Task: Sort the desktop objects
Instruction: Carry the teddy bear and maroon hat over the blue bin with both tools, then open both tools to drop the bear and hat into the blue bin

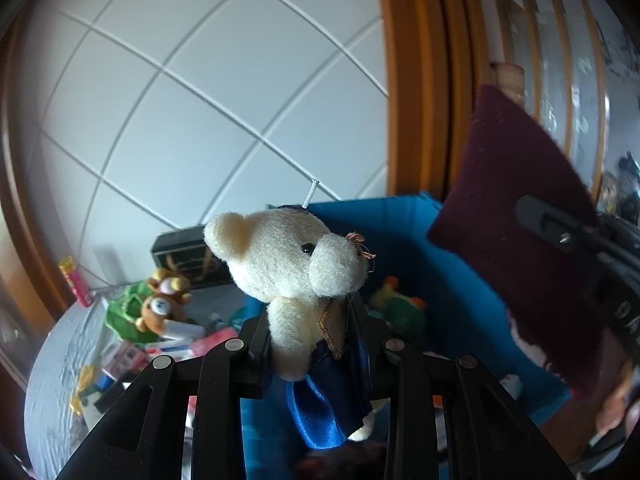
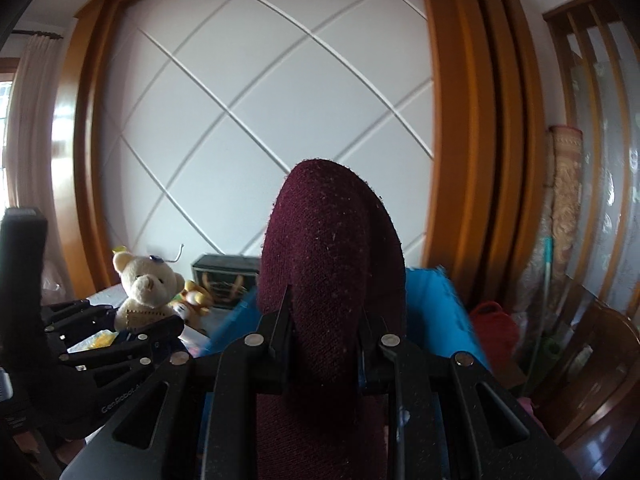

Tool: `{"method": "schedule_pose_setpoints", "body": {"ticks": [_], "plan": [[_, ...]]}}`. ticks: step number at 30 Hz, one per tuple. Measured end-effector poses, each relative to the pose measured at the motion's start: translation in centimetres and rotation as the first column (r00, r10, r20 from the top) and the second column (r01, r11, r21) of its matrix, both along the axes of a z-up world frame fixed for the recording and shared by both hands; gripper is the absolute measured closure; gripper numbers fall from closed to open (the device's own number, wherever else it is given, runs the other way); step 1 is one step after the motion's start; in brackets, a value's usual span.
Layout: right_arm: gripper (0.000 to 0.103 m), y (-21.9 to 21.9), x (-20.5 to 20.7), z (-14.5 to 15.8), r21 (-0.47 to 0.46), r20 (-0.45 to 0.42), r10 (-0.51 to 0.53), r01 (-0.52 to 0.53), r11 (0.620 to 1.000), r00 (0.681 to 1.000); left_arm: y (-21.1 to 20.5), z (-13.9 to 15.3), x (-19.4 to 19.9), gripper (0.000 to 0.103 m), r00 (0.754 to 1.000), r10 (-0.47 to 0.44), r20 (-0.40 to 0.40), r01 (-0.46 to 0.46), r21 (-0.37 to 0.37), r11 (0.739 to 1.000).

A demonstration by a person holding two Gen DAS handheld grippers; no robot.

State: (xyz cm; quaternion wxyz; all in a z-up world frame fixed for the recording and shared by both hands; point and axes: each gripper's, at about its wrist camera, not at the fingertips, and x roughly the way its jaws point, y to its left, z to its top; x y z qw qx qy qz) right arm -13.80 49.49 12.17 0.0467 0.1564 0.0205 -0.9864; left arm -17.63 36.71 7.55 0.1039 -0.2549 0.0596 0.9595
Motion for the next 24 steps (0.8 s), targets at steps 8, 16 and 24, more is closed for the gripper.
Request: {"method": "schedule_pose_setpoints", "body": {"ticks": [8,16,24], "plan": [[0.081,5.9,-0.5,-3.6,-0.017,0.109,-0.036,0.038,0.999,0.993,4.8,-3.3,-1.0,0.073,0.995,-0.018,0.102,0.021,-0.026,0.999],[0.081,7.2,-2.5,-6.0,-0.027,0.138,-0.028,0.032,0.999,0.990,5.0,-6.0,-2.7,0.073,0.987,-0.007,0.160,0.011,-0.024,1.000],[0.080,7.5,-3.6,-7.3,-0.047,0.166,-0.036,0.045,0.998,0.985,5.5,-6.8,-3.2,0.065,0.987,-0.010,0.163,0.017,-0.041,0.999]]}}
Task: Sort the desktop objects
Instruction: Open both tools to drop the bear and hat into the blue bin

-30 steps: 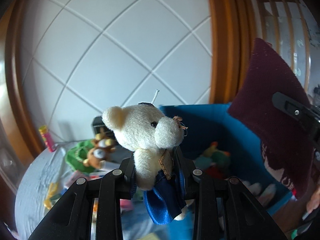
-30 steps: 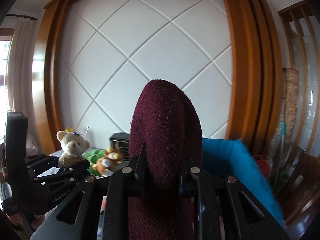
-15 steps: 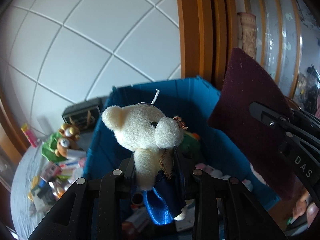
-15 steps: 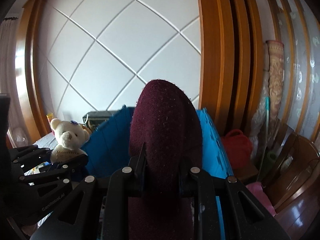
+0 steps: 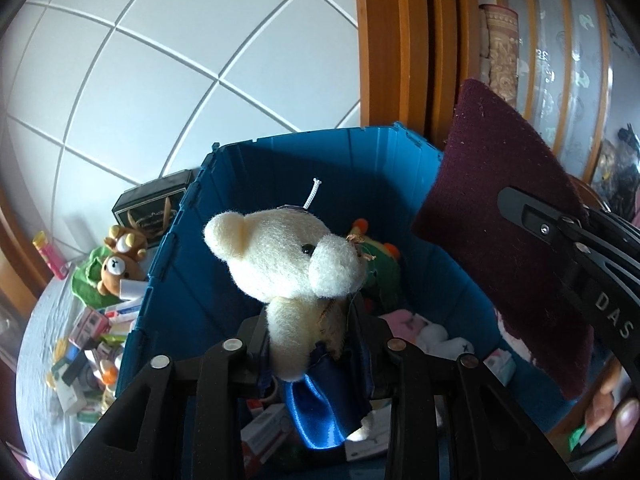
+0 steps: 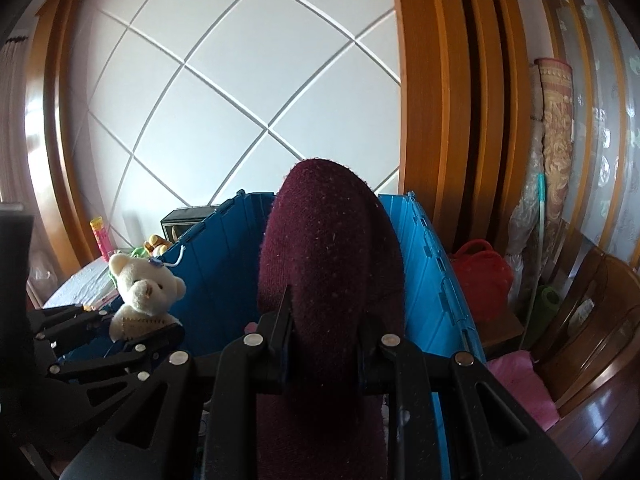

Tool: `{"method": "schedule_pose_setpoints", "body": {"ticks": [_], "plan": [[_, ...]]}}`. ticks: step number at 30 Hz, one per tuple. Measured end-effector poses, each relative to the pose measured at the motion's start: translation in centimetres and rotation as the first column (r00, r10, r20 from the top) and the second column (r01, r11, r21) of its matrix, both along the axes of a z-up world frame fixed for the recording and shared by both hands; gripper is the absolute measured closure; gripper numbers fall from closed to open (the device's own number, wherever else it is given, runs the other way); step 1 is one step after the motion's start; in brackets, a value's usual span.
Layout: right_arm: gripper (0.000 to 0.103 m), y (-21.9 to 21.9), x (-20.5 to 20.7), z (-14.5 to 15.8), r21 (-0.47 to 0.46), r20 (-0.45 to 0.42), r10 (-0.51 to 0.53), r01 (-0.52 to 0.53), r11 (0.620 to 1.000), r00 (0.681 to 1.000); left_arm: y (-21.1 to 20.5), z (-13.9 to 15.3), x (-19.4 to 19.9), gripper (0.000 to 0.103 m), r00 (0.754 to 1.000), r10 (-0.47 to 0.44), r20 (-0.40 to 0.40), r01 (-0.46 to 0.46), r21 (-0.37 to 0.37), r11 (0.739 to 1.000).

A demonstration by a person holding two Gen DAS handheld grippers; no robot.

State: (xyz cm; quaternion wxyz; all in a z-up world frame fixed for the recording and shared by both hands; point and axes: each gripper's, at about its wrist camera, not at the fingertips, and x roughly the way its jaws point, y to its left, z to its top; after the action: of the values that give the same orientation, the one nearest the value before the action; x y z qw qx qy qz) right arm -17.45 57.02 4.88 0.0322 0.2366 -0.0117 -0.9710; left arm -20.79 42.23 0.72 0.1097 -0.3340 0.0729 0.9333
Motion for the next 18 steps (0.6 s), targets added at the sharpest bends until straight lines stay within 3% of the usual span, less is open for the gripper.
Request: {"method": "schedule_pose_setpoints", "body": {"ticks": [1,4,6,9,11,15,18], "plan": [[0.078,0.1,0.0,-0.1,0.001,0.000,-0.006,0.006,1.000,1.000,0.0,-0.1,-0.1,0.061,1.000,0.001,0.000,-0.001,-0.001,1.000],[0.055,0.4,-0.1,0.0,0.009,-0.007,-0.019,0.019,1.000,1.000,0.1,-0.2,-0.2,0.052,1.000,0.006,0.001,-0.006,-0.002,1.000],[0.029,0.3,0.2,0.3,0.023,-0.022,-0.029,0.029,0.999,0.999,0.1,-0.3,-0.3,0.040,1.000,0.009,-0.001,-0.009,-0.002,1.000],[0.025,0.4,0.6,0.6,0.048,-0.043,-0.044,0.047,0.998,0.998,0.1,-0.1,-0.1,0.020,1.000,0.011,-0.012,-0.011,0.003,1.000],[0.022,0.4,0.7,0.7,0.054,-0.042,-0.047,0.049,0.997,0.998,0.1,0.0,0.1,0.020,1.000,0.013,-0.019,-0.013,0.006,1.000],[0.003,0.5,1.0,0.5,0.060,-0.041,-0.054,0.057,0.997,0.998,0.0,-0.1,0.0,0.017,1.000,0.020,-0.014,-0.020,0.002,1.000],[0.002,0.4,1.2,0.4,0.064,-0.036,-0.054,0.056,0.996,0.998,-0.2,-0.2,0.0,0.015,1.000,0.028,-0.008,-0.028,0.008,1.000]]}}
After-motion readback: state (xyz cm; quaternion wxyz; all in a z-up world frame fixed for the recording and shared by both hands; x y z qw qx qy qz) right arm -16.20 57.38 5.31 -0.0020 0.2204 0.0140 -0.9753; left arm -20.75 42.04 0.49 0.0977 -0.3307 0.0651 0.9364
